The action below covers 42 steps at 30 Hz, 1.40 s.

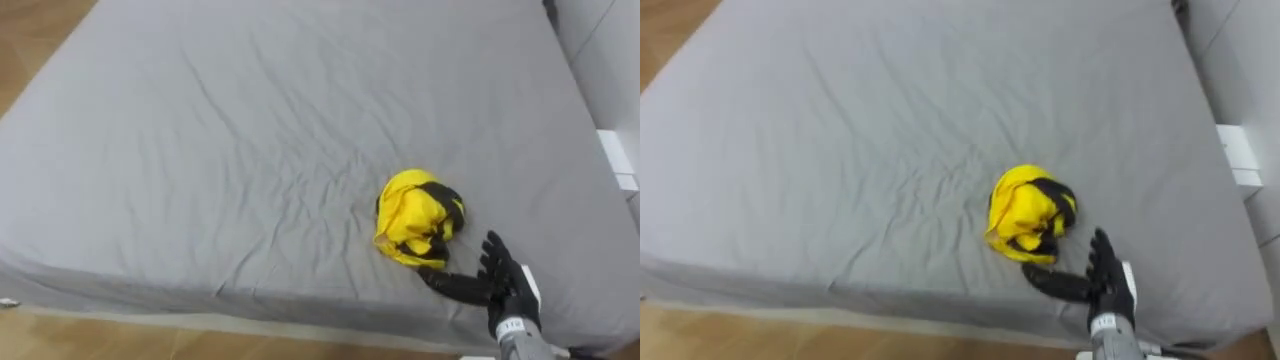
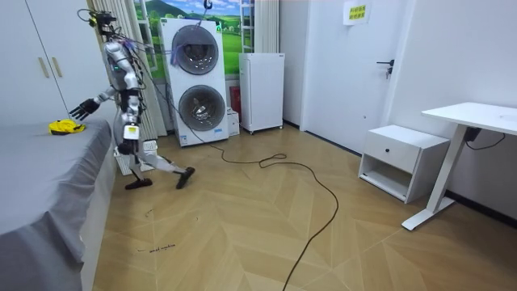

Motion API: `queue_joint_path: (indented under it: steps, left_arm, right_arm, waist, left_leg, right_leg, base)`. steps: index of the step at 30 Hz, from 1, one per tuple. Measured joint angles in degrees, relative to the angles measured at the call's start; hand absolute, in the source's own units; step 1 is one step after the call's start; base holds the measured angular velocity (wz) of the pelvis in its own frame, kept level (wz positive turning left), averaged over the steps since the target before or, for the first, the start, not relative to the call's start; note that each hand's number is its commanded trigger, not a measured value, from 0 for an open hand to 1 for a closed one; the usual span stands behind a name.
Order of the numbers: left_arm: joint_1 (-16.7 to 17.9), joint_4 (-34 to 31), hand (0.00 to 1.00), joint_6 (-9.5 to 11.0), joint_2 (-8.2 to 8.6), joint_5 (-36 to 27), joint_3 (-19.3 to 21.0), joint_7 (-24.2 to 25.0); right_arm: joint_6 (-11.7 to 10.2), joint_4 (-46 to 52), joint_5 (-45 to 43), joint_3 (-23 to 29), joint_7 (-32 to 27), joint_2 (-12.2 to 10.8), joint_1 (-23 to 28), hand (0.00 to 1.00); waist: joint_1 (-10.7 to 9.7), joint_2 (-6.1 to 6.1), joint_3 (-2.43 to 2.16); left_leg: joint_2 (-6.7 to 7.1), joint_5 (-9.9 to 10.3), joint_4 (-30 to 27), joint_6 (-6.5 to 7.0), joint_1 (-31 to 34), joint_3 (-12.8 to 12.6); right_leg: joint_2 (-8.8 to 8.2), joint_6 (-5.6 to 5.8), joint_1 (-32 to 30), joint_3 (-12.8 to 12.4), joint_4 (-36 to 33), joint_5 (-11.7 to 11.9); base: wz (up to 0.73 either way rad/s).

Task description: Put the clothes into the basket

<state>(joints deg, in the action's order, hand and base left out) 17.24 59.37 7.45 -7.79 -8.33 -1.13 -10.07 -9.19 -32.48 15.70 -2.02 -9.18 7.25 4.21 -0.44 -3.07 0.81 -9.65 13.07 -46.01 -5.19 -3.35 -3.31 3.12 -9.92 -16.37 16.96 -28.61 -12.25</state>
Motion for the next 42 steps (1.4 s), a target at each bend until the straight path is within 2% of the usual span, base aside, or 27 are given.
queue_joint_path:
  steps: [2, 3, 4, 5, 7, 8, 9, 10, 11, 12, 13, 14, 19, 20, 22, 24, 27, 29, 32, 36, 41, 42]
  left_arm:
    - [-0.1, -1.0, 0.00, 0.1, 0.34, -0.4, -0.8, -0.6]
    - [-0.2, -1.4, 0.00, 0.1, 0.25, -0.7, -0.8, -0.8]
    - [-0.2, -1.7, 0.00, 0.1, 0.21, -0.8, -0.7, -0.8]
    - [-0.2, -2.3, 0.00, 0.0, 0.23, -0.8, -0.7, -0.9]
    - [-0.2, -2.6, 0.00, 0.1, 0.34, -1.2, -0.9, -1.0]
    - [-0.4, -2.6, 0.00, 0.1, 0.33, -1.1, -0.9, -1.0]
    - [-0.5, -2.6, 0.00, 0.1, 0.36, -1.1, -0.9, -1.0]
    - [-0.4, -2.6, 0.00, 0.1, 0.33, -1.1, -0.9, -1.1]
    - [-0.1, -2.5, 0.00, 0.1, 0.31, -1.0, -0.8, -1.0]
    - [-0.2, -2.4, 0.00, 0.1, 0.25, -1.0, -0.7, -1.0]
    - [-0.2, -2.4, 0.00, 0.2, 0.20, -1.0, -0.7, -0.9]
    - [-0.2, -1.9, 0.00, 0.4, 0.04, -0.9, -0.7, -0.6]
    - [-1.2, 0.6, 0.00, 0.2, 0.19, -1.1, -0.2, 0.2]
    - [-1.6, 0.6, 0.00, 0.0, 0.18, -1.1, -0.2, 0.7]
    - [-2.0, 0.6, 0.00, -0.3, 0.18, -1.0, -0.2, 1.1]
    - [-2.8, 0.6, 0.00, -1.2, 0.10, -1.0, -0.1, 1.7]
    - [-3.6, 0.2, 0.00, -1.8, 0.15, -0.8, -0.2, 1.7]
    - [-3.8, 0.3, 0.00, -2.3, 0.16, -0.8, -0.1, 1.8]
    - [-4.2, 0.4, 0.00, -3.1, 0.27, -0.9, -0.2, 1.9]
    - [-4.1, 0.3, 0.00, -4.4, 0.20, -0.9, -0.1, 1.8]
    - [-4.2, -0.1, 0.00, -4.8, 0.03, -0.5, 0.3, 1.8]
    - [-4.2, 0.0, 0.00, -4.9, 0.02, -0.5, 0.3, 1.8]
  right_arm:
    - [0.1, -0.1, 0.0, -0.1, -0.2, -0.1, 0.7, 0.00]
    - [0.4, 0.2, -0.2, -0.1, -0.2, -0.1, 1.4, 0.00]
    - [0.5, 0.4, -0.4, -0.1, -0.2, -0.1, 1.5, 0.00]
    - [0.6, 0.7, -0.6, -0.1, -0.1, -0.1, 1.4, 0.00]
    - [0.5, 2.4, -0.5, -0.5, -0.3, -0.1, 1.7, 0.00]
    - [0.5, 2.4, -0.6, -0.7, -0.6, 0.0, 1.6, 0.00]
    - [0.5, 2.3, -0.6, -1.1, -1.0, 0.0, 1.7, 0.00]
    - [0.5, 2.2, -0.7, -1.5, -1.4, 0.0, 1.8, 0.00]
    - [0.6, 2.2, -1.7, -1.9, -2.0, -0.1, 2.3, 0.00]
    - [0.5, 2.2, -3.2, -2.0, -2.1, -0.1, 2.8, 0.00]
    - [0.5, 2.2, -3.7, -2.1, -2.1, -0.1, 2.8, 0.00]
    - [0.5, 2.2, -4.5, -2.1, -2.3, -0.2, 3.0, 0.00]
    - [0.5, 3.0, -8.1, -2.2, -2.4, -0.2, 3.2, 0.00]
    - [0.5, 2.8, -8.3, -2.3, -2.0, -0.3, 2.9, 0.00]
    - [0.5, 2.1, -8.3, -3.1, -1.4, -0.3, 2.3, 0.00]
    - [1.1, 1.2, -9.5, -4.3, -0.5, -0.5, 1.0, 0.00]
    - [1.9, -0.4, -11.1, -5.5, 0.7, -0.7, 0.3, 0.00]
    - [2.9, -1.6, -11.1, -5.8, 0.7, -0.9, -0.6, 0.00]
    - [3.2, -3.2, -11.2, -5.9, 1.3, -0.8, -1.0, 0.00]
    - [3.9, -4.7, -11.5, -6.6, 2.5, -0.3, -1.3, 0.00]
    - [4.3, -7.7, -14.0, -8.1, 2.9, 0.1, -2.1, 0.00]
    - [4.2, -8.8, -14.3, -8.2, 2.9, 0.0, -2.4, 0.55]
  waist:
    - [-0.5, 0.65, 0.17]
    - [-0.5, 0.99, 0.00]
    - [-0.4, 1.13, -0.19]
    - [-0.1, 1.51, -0.23]
    - [-0.3, 1.74, -0.19]
    - [-0.4, 1.94, -0.28]
    - [-0.4, 2.04, -0.35]
    - [-0.4, 2.05, -0.66]
    - [-0.2, 2.25, -1.11]
    - [-0.2, 2.65, -1.25]
    - [-0.2, 2.77, -1.13]
    - [-0.4, 2.97, -1.22]
    - [-0.7, 3.12, -1.06]
    - [-0.6, 3.19, -0.83]
    - [-0.5, 3.18, -0.79]
    - [0.4, 2.94, -0.48]
    - [0.9, 2.90, -0.46]
    - [1.5, 2.89, -0.46]
    - [2.3, 2.86, -0.42]
    - [2.5, 3.09, -0.54]
    - [2.6, 3.57, -0.79]
    - [2.6, 3.61, -0.78]
  left_leg:
    - [1.05, 1.4, -0.7, 1.42, 3.8, -1.9]
    - [1.51, 3.1, -0.4, 1.46, 6.8, -2.5]
    - [1.64, 3.9, 0.4, 1.41, 8.0, -3.3]
    - [2.29, 5.1, 3.6, 1.59, 10.2, -4.4]
    - [3.65, 5.6, 10.8, 1.87, 13.1, -4.6]
    - [4.49, 5.1, 17.0, 2.01, 14.2, -4.8]
    - [5.09, 1.9, 22.0, 2.53, 15.1, -5.0]
    - [5.38, -0.6, 23.7, 2.77, 15.2, -5.2]
    - [5.59, -3.3, 25.6, 4.01, 14.1, -5.4]
    - [6.49, -3.6, 27.6, 4.12, 12.5, -5.7]
    - [6.62, -3.7, 28.4, 4.16, 11.9, -5.7]
    - [7.05, -3.6, 29.4, 4.16, 11.3, -5.5]
    - [7.95, -3.7, 32.7, 4.13, 10.4, -3.9]
    - [8.01, -3.7, 32.9, 4.16, 10.4, -3.7]
    - [8.21, -3.7, 33.2, 4.16, 10.7, -3.2]
    - [8.38, -3.8, 33.3, 4.23, 11.2, -2.4]
    - [8.73, -4.0, 33.1, 4.42, 12.4, -1.2]
    - [8.88, -4.2, 33.1, 4.54, 13.2, -1.2]
    - [9.29, -4.5, 32.8, 4.83, 14.2, -0.9]
    - [9.72, -4.6, 32.7, 5.11, 14.9, -1.0]
    - [9.97, -4.6, 32.6, 5.23, 15.2, -1.0]
    - [9.97, -4.6, 32.5, 5.24, 15.3, -1.0]
  right_leg:
    - [-0.04, 0.10, 3.9, -0.6, 3.1, 0.0]
    - [-0.12, 0.23, 5.6, -0.8, 4.9, -0.1]
    - [-0.15, 0.31, 6.1, -1.3, 5.5, -0.1]
    - [-0.26, 0.55, 7.0, -2.9, 6.2, -0.3]
    - [-0.58, 0.88, 7.8, -4.2, 7.4, -0.3]
    - [-0.72, 1.16, 8.3, -5.2, 8.2, -0.1]
    - [-0.75, 1.49, 8.6, -6.2, 9.1, 0.0]
    - [-0.80, 1.69, 8.8, -6.8, 9.3, -0.1]
    - [-0.88, 2.17, 9.4, -7.9, 10.2, -0.1]
    - [-1.01, 2.52, 10.0, -8.7, 11.2, 0.0]
    - [-1.04, 2.68, 10.4, -8.9, 11.7, 0.1]
    - [-1.13, 2.85, 10.9, -9.0, 12.3, 0.2]
    - [-1.52, 3.39, 12.2, -7.1, 15.1, 0.6]
    - [-1.61, 3.41, 12.2, -6.5, 15.2, 0.6]
    - [-1.80, 3.47, 12.4, -5.3, 15.9, 0.6]
    - [-1.96, 3.56, 12.2, -4.1, 16.2, 0.7]
    - [-2.20, 3.74, 12.1, -2.5, 17.0, 0.8]
    - [-2.37, 3.80, 11.3, -2.2, 17.1, 0.7]
    - [-2.82, 4.13, 11.0, -0.9, 17.1, 0.6]
    - [-3.18, 4.53, 11.3, -0.1, 18.1, 0.5]
    - [-3.33, 4.73, 11.4, 0.6, 18.4, 0.4]
    - [-3.33, 4.74, 11.3, 0.7, 18.4, 0.4]
  base:
    - [0.06]
    - [-0.06]
    - [-0.25]
    - [-0.41]
    - [-0.39]
    - [-0.39]
    - [-0.45]
    - [-0.45]
    - [-0.40]
    - [-0.32]
    - [-0.24]
    - [-0.21]
    - [0.03]
    - [0.12]
    - [0.14]
    - [0.17]
    - [0.23]
    - [0.16]
    - [0.19]
    - [0.14]
    - [0.09]
    - [0.05]
